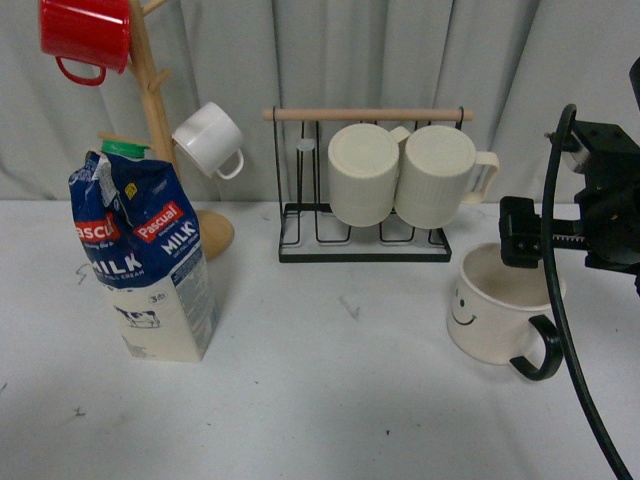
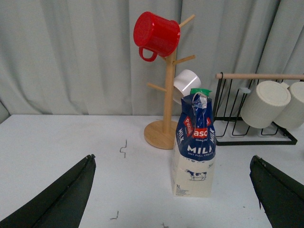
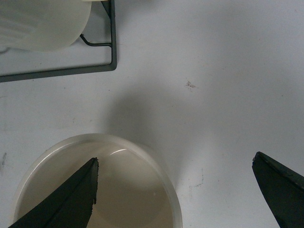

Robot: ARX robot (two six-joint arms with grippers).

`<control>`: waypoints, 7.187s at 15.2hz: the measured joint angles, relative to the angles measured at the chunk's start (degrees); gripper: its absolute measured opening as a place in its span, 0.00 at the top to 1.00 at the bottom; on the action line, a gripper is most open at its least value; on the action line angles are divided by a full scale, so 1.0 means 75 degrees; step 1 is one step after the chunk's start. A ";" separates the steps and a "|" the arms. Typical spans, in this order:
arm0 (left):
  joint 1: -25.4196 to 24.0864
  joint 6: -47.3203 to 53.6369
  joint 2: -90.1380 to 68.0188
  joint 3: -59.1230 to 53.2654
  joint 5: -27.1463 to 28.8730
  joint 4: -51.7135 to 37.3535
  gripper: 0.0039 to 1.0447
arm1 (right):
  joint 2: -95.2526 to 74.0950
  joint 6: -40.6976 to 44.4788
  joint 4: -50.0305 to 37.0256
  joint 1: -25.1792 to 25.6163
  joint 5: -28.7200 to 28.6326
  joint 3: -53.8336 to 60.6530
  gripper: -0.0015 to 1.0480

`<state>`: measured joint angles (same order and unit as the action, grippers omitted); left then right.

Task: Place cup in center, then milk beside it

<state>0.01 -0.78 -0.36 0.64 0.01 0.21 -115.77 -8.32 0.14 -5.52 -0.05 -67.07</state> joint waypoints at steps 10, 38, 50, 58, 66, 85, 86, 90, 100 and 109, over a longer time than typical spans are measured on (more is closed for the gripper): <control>0.0000 0.0000 0.0000 0.0000 0.0000 0.0000 0.06 | -0.0463 -0.0026 0.0495 0.0146 -0.0466 -0.0393 0.54; 0.0000 0.0000 0.0000 0.0000 0.0000 0.0000 0.06 | -0.0769 -0.1880 0.2081 -0.2276 0.0874 -0.1536 0.97; 0.0000 0.0000 0.0000 0.0000 0.0000 0.0000 0.06 | -0.1145 -0.1947 0.2177 -0.2326 0.0769 -0.2095 0.48; 0.0000 0.0000 0.0000 0.0000 0.0000 0.0000 0.06 | 0.1632 -0.2023 -0.1271 -0.2384 0.0251 -0.0055 0.08; 0.0000 0.0000 0.0000 0.0000 0.0000 0.0003 0.06 | 0.6752 0.1058 -0.6129 -0.0991 0.1717 0.6685 0.98; 0.0000 0.0000 0.0000 0.0000 0.0000 0.0000 0.06 | 1.1730 0.1090 -0.3722 0.0737 0.0017 0.8854 0.98; 0.0000 0.0000 0.0000 0.0000 0.0000 0.0000 0.06 | 1.1992 0.1090 -0.3416 0.0737 0.0017 0.8854 0.98; 0.0000 0.0000 0.0000 0.0000 0.0000 0.0000 0.06 | 1.2966 0.1090 -0.2477 0.0737 0.0017 0.8854 0.98; 0.0000 0.0000 0.0000 0.0000 0.0000 -0.0006 0.06 | 1.5402 0.1093 0.0006 0.0737 0.0009 0.8854 0.82; -0.0356 -0.0542 -0.2393 0.1498 -0.1489 0.2011 0.06 | 1.5402 0.1093 -0.0006 0.0737 0.0006 0.8854 0.05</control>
<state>-2.66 -4.84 -18.31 11.88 -11.16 15.29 -0.25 -0.12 0.10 0.01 -0.01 -0.67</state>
